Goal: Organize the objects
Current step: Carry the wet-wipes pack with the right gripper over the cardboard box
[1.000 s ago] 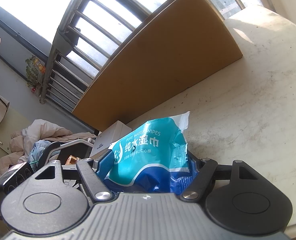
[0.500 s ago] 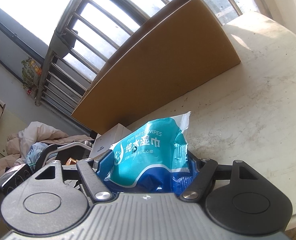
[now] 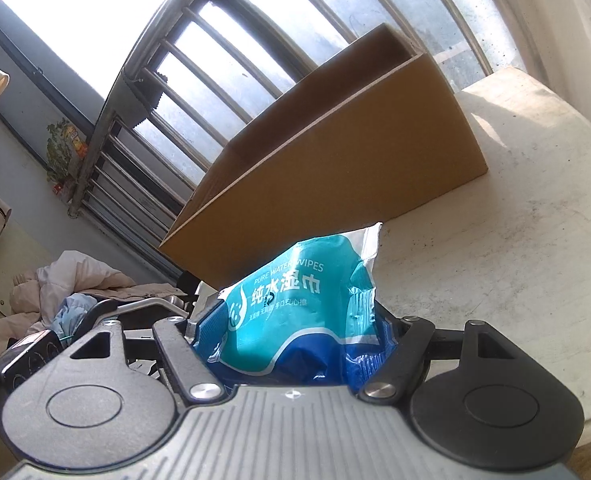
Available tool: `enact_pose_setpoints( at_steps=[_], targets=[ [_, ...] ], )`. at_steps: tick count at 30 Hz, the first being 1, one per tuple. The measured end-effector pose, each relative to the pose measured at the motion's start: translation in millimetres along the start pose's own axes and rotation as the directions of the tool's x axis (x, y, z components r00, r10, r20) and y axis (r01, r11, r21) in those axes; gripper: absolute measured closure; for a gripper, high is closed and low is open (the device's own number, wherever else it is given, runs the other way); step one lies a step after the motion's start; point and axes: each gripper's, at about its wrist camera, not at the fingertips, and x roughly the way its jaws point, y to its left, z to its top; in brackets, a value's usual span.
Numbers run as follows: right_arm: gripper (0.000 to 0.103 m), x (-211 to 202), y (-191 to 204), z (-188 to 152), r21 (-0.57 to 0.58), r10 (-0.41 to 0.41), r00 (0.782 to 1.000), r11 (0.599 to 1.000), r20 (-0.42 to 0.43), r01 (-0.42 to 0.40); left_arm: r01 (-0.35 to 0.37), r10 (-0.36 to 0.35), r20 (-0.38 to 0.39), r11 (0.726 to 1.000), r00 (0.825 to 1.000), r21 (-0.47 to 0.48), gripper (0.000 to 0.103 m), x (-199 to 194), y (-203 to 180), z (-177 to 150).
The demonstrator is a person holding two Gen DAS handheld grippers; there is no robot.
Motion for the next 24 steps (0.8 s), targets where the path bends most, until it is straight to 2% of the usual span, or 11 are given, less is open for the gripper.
enact_pose_setpoints(
  at_steps=[8, 15, 16, 19, 21, 24],
  targets=[
    [0.027, -14.3, 23.9, 38.6, -0.058, 0.046, 0.995, 0.997, 0.087, -0.041, -0.042, 0.038, 0.075, 0.998, 0.996, 0.050, 0.009, -21.2, -13.6, 43.1],
    [0.027, -1.5, 47.4, 101.7, -0.130, 0.105, 0.989, 0.987, 0.104, -0.091, -0.102, 0.096, 0.107, 0.993, 0.990, 0.061, 0.009, -25.2, -2.3, 104.9],
    [0.027, 2.5, 50.0, 110.2, -0.135, 0.110, 0.989, 0.986, 0.100, -0.096, -0.110, 0.104, 0.107, 0.992, 0.989, 0.055, 0.009, -23.9, 5.4, 125.8],
    [0.027, 27.5, 59.7, 145.0, -0.154, 0.133, 0.989, 0.980, 0.061, -0.122, -0.146, 0.142, 0.088, 0.989, 0.986, 0.033, 0.009, -13.4, 22.6, 153.7],
    [0.027, 50.9, 62.6, 165.5, -0.146, 0.141, 0.990, 0.980, 0.012, -0.138, -0.165, 0.164, 0.046, 0.986, 0.985, 0.010, 0.009, -3.8, 40.0, 171.9],
    [0.027, 94.3, 64.9, 193.2, -0.135, 0.131, 0.989, 0.981, -0.072, -0.140, -0.183, 0.181, -0.032, 0.981, 0.983, -0.068, 0.009, 30.9, 77.8, 187.5]
  ],
)
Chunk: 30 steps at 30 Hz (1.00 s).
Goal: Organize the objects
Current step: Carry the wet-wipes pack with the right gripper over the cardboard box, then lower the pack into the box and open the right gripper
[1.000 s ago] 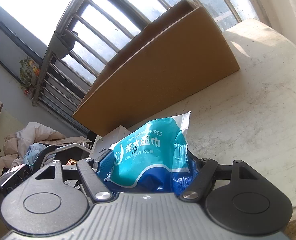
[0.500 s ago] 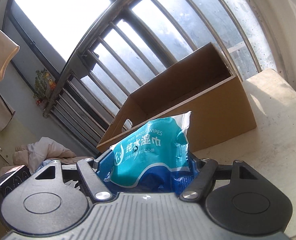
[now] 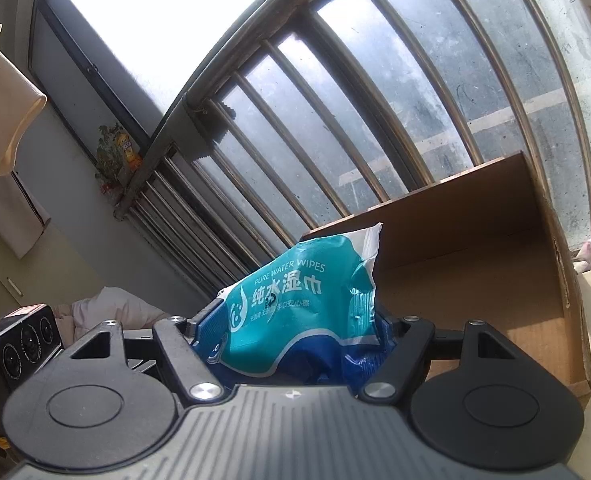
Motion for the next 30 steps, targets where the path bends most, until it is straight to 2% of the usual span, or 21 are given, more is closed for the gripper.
enact_pose_setpoints(
  at_steps=[5, 8, 15, 21, 23, 25, 27, 30],
  targets=[
    [0.027, 74.3, -23.7, 38.5, 0.053, -0.008, 0.988, 0.998, -0.157, 0.017, -0.036, 0.017, -0.132, 0.989, 0.991, -0.142, 0.009, 55.7, 48.7, 22.4],
    [0.027, 114.1, -43.1, 50.8, 0.087, -0.011, 0.970, 0.996, -0.241, 0.033, -0.059, 0.017, -0.205, 0.978, 0.979, -0.199, 0.009, 80.3, 68.6, 18.6],
    [0.027, 177.9, -85.8, 56.2, 0.137, -0.037, 0.938, 0.987, -0.344, 0.089, -0.115, 0.033, -0.323, 0.965, 0.946, -0.237, 0.010, 136.9, 99.2, 26.9],
    [0.027, 209.0, -107.4, 45.0, 0.131, -0.093, 0.908, 0.979, -0.408, 0.159, -0.177, 0.065, -0.383, 0.948, 0.922, -0.265, 0.015, 161.4, 116.2, 20.7],
    [0.027, 211.0, -110.0, 41.2, 0.119, -0.115, 0.902, 0.977, -0.417, 0.179, -0.162, 0.041, -0.392, 0.946, 0.919, -0.280, 0.014, 162.0, 118.7, 19.1],
    [0.025, 208.4, -109.9, 39.1, 0.111, -0.141, 0.896, 0.972, -0.421, 0.205, -0.169, 0.050, -0.392, 0.946, 0.919, -0.276, 0.013, 157.3, 117.4, 20.0],
    [0.020, 202.4, -108.4, 37.8, 0.107, -0.158, 0.900, 0.970, -0.406, 0.218, -0.184, 0.070, -0.381, 0.944, 0.922, -0.273, 0.008, 150.7, 115.9, 21.1],
    [0.010, 192.0, -105.1, 37.2, 0.092, -0.179, 0.910, 0.969, -0.374, 0.229, -0.198, 0.082, -0.372, 0.938, 0.925, -0.283, 0.007, 136.3, 113.1, 20.9]
  ],
)
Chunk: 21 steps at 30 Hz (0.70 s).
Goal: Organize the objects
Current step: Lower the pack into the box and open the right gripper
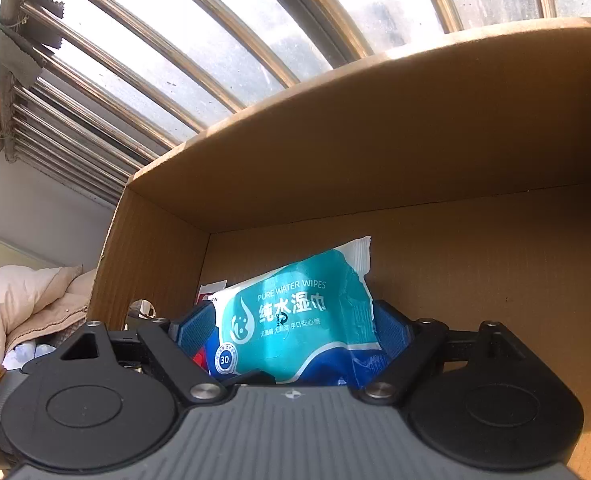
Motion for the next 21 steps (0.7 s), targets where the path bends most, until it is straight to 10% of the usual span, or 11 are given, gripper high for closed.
enact_pose_setpoints(
  at_steps=[12, 21],
  targets=[
    [0.007, -90.7, 20.4, -49.2, -0.085, 0.108, 0.971, 0.992, 0.213, -0.092, 0.040, -0.053, 0.213, 0.997, 0.976, 0.063, 0.006, -120.0, -12.5, -61.3],
    [0.003, -191.2, 55.3, -177.4, -0.248, 0.321, 0.887, 0.937, 0.333, -0.246, 0.078, -0.250, 0.481, 0.934, 0.841, 0.349, 0.000, -201.6, -29.1, -206.6]
  ],
)
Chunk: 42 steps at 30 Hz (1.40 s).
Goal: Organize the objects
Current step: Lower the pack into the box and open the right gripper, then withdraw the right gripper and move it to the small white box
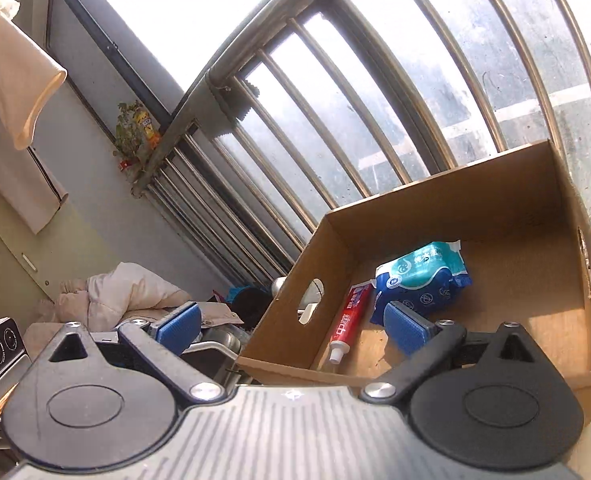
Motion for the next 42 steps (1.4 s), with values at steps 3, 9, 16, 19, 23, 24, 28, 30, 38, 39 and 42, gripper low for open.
enact_pose_setpoints(
  at_steps=[3, 9, 16, 19, 23, 24, 28, 30, 38, 39, 42],
  targets=[
    [0.003, -12.7, 3.9, -37.9, 0.015, 0.031, 1.000, 0.999, -0.003, -0.031, 0.018, -0.018, 0.013, 1.000, 1.000, 0.017, 0.000, -12.5, -19.2, -45.9],
    [0.010, 14.3, -11.3, -97.2, 0.091, 0.021, 0.995, 0.996, -0.094, -0.013, -0.060, 0.062, -0.085, 0.998, 0.994, 0.025, 0.000, 10.5, -40.8, -111.4],
    [0.029, 48.8, -15.5, -112.1, 0.076, -0.003, 0.986, 0.997, -0.166, 0.016, -0.190, 0.187, -0.116, 0.982, 0.976, -0.022, 0.000, 44.5, -25.3, -126.7],
    [0.034, 63.0, -17.7, -112.6, 0.056, -0.015, 0.983, 0.998, -0.185, 0.025, -0.222, 0.217, -0.121, 0.975, 0.969, -0.023, 0.000, 56.3, -18.2, -127.9],
    [0.037, 80.7, -19.9, -109.1, 0.009, -0.064, 0.978, 0.998, -0.198, 0.067, -0.236, 0.232, -0.118, 0.971, 0.966, -0.022, 0.000, 69.2, -13.4, -131.9],
    [0.038, 85.9, -19.8, -108.0, -0.006, -0.072, 0.976, 0.997, -0.205, 0.072, -0.224, 0.218, -0.123, 0.974, 0.968, -0.036, 0.000, 73.9, -10.2, -135.9],
    [0.040, 103.9, -12.0, -103.7, -0.115, -0.139, 0.967, 0.987, -0.212, 0.116, -0.191, 0.182, -0.134, 0.980, 0.974, -0.059, 0.000, 77.4, -5.2, -146.7],
    [0.040, 111.6, -6.6, -102.7, -0.182, -0.166, 0.964, 0.975, -0.209, 0.128, -0.173, 0.163, -0.131, 0.982, 0.978, -0.072, 0.000, 78.1, -2.7, -148.8],
    [0.040, 137.3, -8.7, -106.7, -0.219, -0.172, 0.943, 0.969, -0.285, 0.111, -0.115, 0.102, -0.122, 0.988, 0.987, -0.105, 0.000, 81.7, 15.0, -153.4],
    [0.040, 137.2, -7.6, -107.6, -0.231, -0.179, 0.939, 0.966, -0.293, 0.112, -0.107, 0.094, -0.118, 0.988, 0.989, -0.109, 0.000, 81.5, 16.9, -153.9],
    [0.040, 133.4, -3.4, -109.3, -0.234, -0.171, 0.926, 0.968, -0.337, 0.093, -0.088, 0.076, -0.110, 0.989, 0.991, -0.118, 0.000, 80.2, 22.1, -154.7]
  ],
)
